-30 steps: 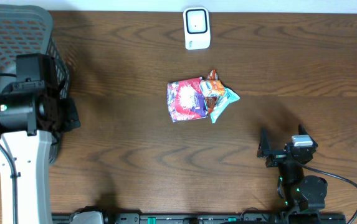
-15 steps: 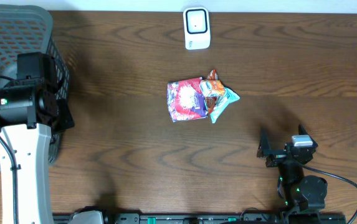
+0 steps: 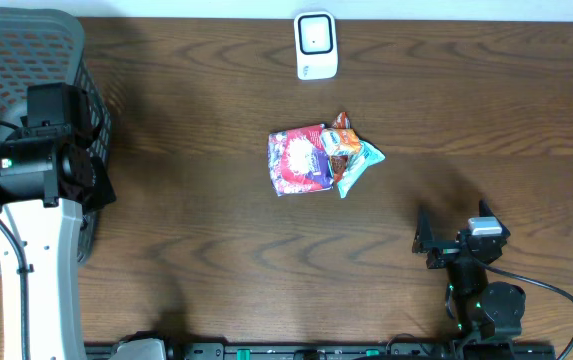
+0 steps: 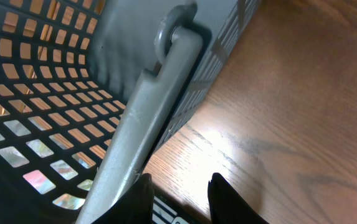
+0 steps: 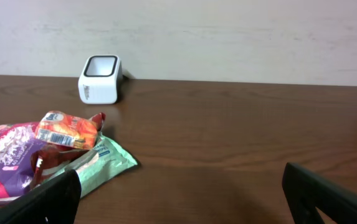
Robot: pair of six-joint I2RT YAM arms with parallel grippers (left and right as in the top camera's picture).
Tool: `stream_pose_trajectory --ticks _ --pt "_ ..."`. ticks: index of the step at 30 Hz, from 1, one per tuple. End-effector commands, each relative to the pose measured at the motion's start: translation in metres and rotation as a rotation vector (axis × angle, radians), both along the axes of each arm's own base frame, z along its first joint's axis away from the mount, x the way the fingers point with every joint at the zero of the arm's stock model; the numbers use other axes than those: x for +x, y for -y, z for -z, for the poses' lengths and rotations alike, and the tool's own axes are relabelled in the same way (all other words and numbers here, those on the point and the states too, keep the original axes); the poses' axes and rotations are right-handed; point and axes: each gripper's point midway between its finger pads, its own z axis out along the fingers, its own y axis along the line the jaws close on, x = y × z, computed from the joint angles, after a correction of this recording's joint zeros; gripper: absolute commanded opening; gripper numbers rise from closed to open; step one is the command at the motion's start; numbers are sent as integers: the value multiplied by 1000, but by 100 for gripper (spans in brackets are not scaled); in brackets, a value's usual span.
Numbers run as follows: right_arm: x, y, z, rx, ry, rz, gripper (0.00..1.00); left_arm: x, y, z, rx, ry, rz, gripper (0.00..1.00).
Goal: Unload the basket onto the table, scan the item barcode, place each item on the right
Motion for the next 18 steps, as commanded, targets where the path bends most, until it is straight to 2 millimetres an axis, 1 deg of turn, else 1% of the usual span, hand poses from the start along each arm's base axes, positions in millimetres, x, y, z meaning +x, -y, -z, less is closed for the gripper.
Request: stream_pose_trajectory --ticks 1,2,6,10,14,18 --pt "0 -1 1 -7 -2 -5 99 1 -9 -7 45 17 -30 35" --pt "0 -1 1 -7 -2 -5 99 1 -9 -7 45 18 -30 36" --pt "0 -1 1 -7 -2 -5 99 2 -6 -6 29 20 -26 36" --pt "0 -1 1 -7 -2 -5 99 8 6 -4 -47 52 -2 36" --pt "0 -1 1 -7 -2 -5 99 13 16 -9 -106 88 18 36" --pt "0 -1 1 -7 -3 -5 99 16 33 -22 -192 158 53 36"
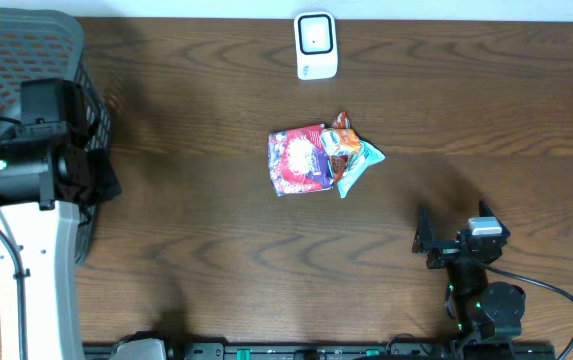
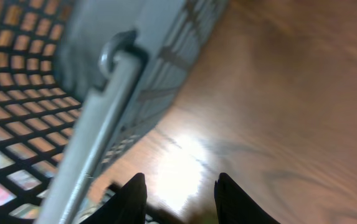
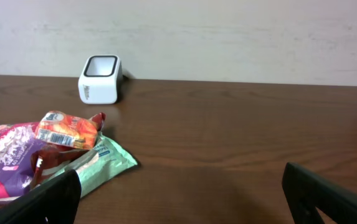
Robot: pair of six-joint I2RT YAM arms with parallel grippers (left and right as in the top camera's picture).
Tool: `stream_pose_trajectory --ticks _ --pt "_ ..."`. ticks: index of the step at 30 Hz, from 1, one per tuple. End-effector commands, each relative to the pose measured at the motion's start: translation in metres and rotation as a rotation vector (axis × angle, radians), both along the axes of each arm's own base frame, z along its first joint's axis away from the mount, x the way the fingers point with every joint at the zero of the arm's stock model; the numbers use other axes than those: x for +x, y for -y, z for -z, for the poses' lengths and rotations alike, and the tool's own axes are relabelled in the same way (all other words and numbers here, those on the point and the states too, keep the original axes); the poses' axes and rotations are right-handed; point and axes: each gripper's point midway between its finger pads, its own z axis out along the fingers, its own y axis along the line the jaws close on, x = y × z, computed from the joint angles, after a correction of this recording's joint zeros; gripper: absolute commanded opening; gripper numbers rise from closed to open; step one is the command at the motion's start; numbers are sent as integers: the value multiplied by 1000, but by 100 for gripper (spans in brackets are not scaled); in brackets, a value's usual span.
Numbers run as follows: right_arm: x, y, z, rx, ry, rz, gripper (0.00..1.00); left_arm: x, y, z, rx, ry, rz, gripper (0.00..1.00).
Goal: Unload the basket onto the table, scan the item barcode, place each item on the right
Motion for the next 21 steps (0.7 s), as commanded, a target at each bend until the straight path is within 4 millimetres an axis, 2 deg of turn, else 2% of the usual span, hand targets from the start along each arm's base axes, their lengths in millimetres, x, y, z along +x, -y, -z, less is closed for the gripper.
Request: stream_pose_trajectory --ticks 1,3,6,8,14,21 --pt "0 -1 1 -7 -2 -5 99 3 23 -21 -125 115 37 36" --pt "0 -1 1 -7 -2 -5 99 2 36 -27 -187 151 75 43" --pt "0 -1 1 -7 -2 -5 99 -3 64 -37 -305 202 185 66" --pt "0 -1 1 -7 -2 -5 99 -7 83 -46 -385 239 267 72" --pt "0 -1 1 -7 -2 -5 99 -26 114 -59 -529 283 355 77" --pt "0 -1 1 -7 -2 -5 99 -41 121 -42 -574 225 346 77"
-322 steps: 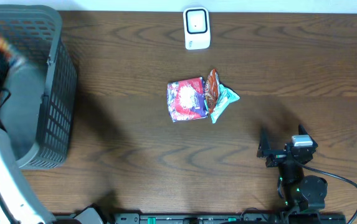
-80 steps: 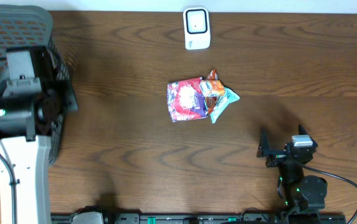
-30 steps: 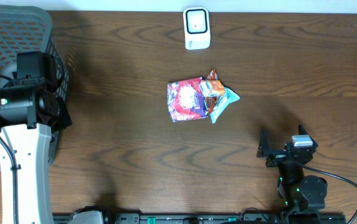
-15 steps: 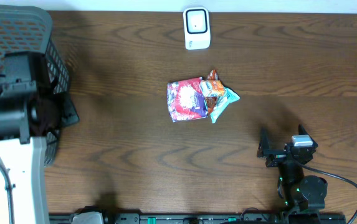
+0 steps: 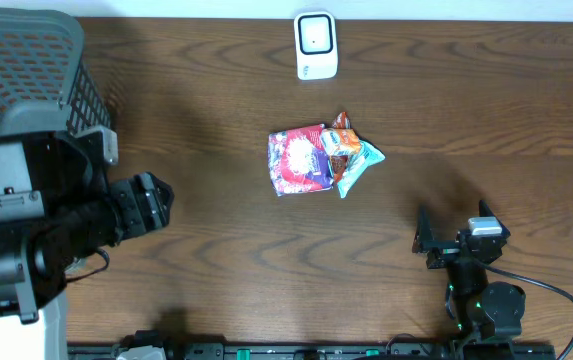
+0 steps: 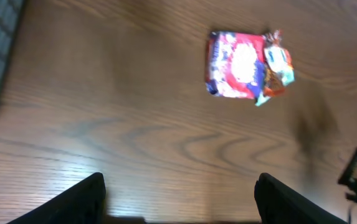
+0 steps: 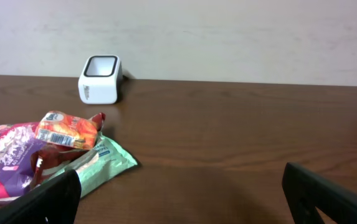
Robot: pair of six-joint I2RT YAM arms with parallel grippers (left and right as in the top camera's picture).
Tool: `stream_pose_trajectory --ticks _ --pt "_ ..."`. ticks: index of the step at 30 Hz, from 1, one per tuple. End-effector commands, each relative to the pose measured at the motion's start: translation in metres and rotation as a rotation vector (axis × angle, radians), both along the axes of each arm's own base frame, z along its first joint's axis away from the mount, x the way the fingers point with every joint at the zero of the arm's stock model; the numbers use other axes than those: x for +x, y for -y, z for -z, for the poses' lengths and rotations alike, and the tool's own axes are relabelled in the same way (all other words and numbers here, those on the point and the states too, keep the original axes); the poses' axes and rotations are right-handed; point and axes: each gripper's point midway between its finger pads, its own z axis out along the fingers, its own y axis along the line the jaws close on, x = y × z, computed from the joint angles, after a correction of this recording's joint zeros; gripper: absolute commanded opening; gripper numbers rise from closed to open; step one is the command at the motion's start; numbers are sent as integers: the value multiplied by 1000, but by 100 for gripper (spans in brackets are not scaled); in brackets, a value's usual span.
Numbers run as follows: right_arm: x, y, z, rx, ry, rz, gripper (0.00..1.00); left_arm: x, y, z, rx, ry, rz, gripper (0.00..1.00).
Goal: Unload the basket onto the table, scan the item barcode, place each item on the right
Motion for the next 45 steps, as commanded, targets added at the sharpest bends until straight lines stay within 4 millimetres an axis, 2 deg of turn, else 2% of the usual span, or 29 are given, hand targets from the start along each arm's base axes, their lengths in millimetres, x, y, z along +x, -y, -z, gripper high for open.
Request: stream_pose_trajectory --ticks 1,3,4,5,40,42,45 --pt "0 -1 1 -7 -3 -5 99 -4 8 12 -44 -41 35 77" --pt "0 -1 1 -7 -3 -5 99 -5 8 18 -47 -62 34 78" --pt "0 -1 1 -7 -3 -5 99 -6 8 21 -48 -72 34 95" --pt "0 -1 1 -7 -3 -5 99 -6 8 23 -50 -80 33 100" --pt "0 -1 0 -3 0 -9 99 -12 9 30 -58 -135 29 98" --pt "-2 -14 -2 66 1 -77 99 -12 9 30 -58 -135 29 98" --pt "-10 -47 -7 220 -19 -270 99 -12 9 30 -58 -135 29 98"
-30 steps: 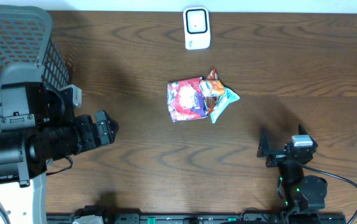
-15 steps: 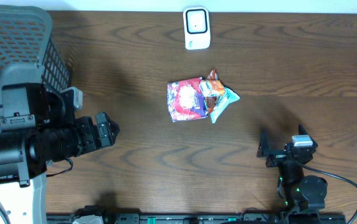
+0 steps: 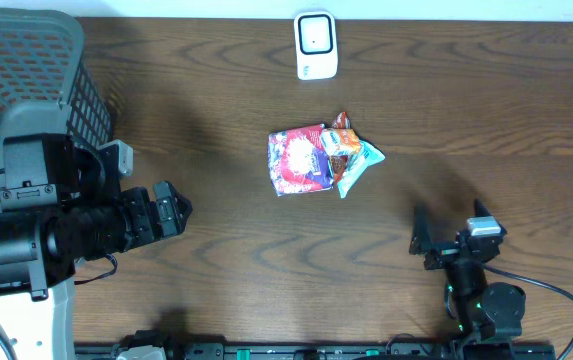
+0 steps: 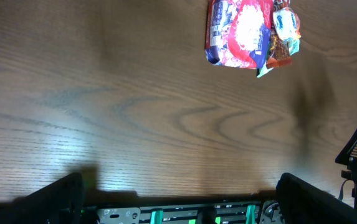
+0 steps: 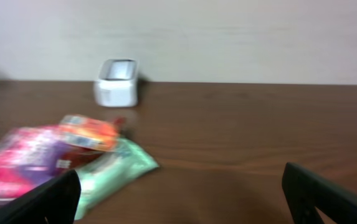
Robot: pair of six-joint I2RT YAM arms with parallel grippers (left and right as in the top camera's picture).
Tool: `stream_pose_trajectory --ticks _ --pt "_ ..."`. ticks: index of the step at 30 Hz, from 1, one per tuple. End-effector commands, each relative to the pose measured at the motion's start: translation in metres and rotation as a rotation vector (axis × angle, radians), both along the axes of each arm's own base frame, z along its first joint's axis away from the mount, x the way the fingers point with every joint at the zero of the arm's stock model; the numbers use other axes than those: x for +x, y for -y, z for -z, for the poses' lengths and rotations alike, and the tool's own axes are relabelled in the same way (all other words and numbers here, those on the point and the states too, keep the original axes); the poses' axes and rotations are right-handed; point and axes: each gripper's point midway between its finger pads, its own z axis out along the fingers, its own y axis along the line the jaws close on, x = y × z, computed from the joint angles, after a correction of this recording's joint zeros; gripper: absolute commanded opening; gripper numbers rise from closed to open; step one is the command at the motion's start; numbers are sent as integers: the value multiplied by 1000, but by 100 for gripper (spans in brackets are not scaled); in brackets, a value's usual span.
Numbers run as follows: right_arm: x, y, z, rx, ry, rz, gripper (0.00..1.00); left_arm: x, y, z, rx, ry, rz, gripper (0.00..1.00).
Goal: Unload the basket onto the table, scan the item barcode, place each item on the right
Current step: 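Reach the right gripper to the pile and grasp the pink pouch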
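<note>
A white barcode scanner (image 3: 315,45) stands at the table's far edge; the right wrist view shows it blurred (image 5: 118,91). Mid-table lies a pile of snack packets: a red-purple packet (image 3: 299,160), an orange one (image 3: 341,142) on top and a mint-green one (image 3: 359,165). The left wrist view has the pile at its top edge (image 4: 239,31). My left gripper (image 3: 174,208) hovers open left of the pile, holding nothing. At the front right my right gripper (image 3: 451,232) is open and faces the pile (image 5: 113,171).
A grey mesh basket (image 3: 26,90) fills the far left corner behind my left arm. A black rail with green parts (image 4: 184,216) runs along the table's front edge. A pale wall stands behind the scanner.
My left gripper has moved a little to the right, toward the packets. The right wrist view has shifted and blurred, and the right gripper sits slightly to the left. The packets lie as before.
My left gripper was at the basket's rim and handle with its jaws narrowly apart, and stayed there a moment later. Then it was wide open over the table, away from the basket, facing the packets. Now it is nearer them, and the right gripper has shifted.
</note>
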Motion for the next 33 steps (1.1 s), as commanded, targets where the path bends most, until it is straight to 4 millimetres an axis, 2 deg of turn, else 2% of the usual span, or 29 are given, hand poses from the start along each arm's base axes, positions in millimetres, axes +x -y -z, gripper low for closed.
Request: stream_pose_trajectory --ticks 1,4,6,9,14,19,23,26,30,33 --pt "-16 -51 -4 234 -53 -297 99 -1 1 1 -7 -6 4 98" --pt "-36 -83 -7 419 -150 -507 99 -1 1 1 -7 -6 4 98" --pt "-44 -93 -12 545 -209 -567 99 -1 1 1 -7 -6 4 98" --pt "-46 -94 -11 719 -300 -557 99 -1 1 1 -7 -6 4 98" --pt "-35 -82 -19 947 -334 -457 99 -1 1 1 -7 -6 4 98" --pt "-40 -79 -73 911 -99 -550 99 -1 1 1 -7 -6 4 98" --pt "-44 -56 -126 920 143 -501 99 -1 1 1 -7 -6 4 98" --pt "-52 -47 -159 876 232 -471 99 -1 1 1 -7 -6 4 98" --pt "-58 -47 -192 714 243 -421 99 -1 1 1 -7 -6 4 98" --pt "-52 -48 -195 588 104 -343 99 -1 1 1 -7 -6 4 98"
